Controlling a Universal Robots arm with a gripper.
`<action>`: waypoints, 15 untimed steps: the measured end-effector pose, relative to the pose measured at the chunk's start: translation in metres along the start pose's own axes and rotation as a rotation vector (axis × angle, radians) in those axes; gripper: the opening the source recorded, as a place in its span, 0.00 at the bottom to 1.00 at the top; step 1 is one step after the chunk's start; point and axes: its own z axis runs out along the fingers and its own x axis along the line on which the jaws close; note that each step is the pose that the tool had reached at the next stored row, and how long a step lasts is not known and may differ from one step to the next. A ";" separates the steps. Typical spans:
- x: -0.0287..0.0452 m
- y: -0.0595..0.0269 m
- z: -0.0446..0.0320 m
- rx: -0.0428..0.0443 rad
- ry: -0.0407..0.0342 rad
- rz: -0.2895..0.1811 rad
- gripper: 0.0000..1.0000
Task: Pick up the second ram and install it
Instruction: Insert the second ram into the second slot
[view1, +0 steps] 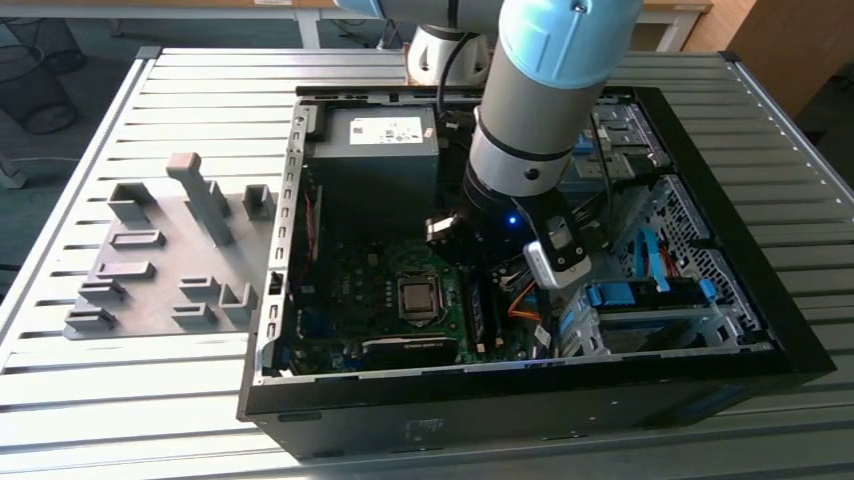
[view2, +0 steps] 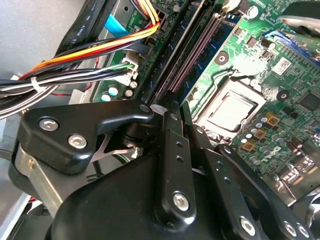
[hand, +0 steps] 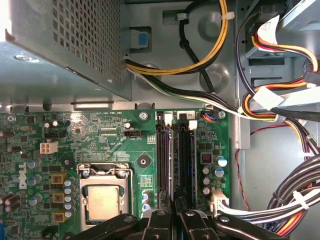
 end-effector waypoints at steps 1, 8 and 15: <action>-0.0001 0.0000 0.0001 0.0002 0.0000 -0.001 0.14; -0.0002 0.0001 0.0017 0.0003 0.0000 -0.010 0.14; -0.0004 0.0000 0.0057 0.0008 0.0004 -0.011 0.14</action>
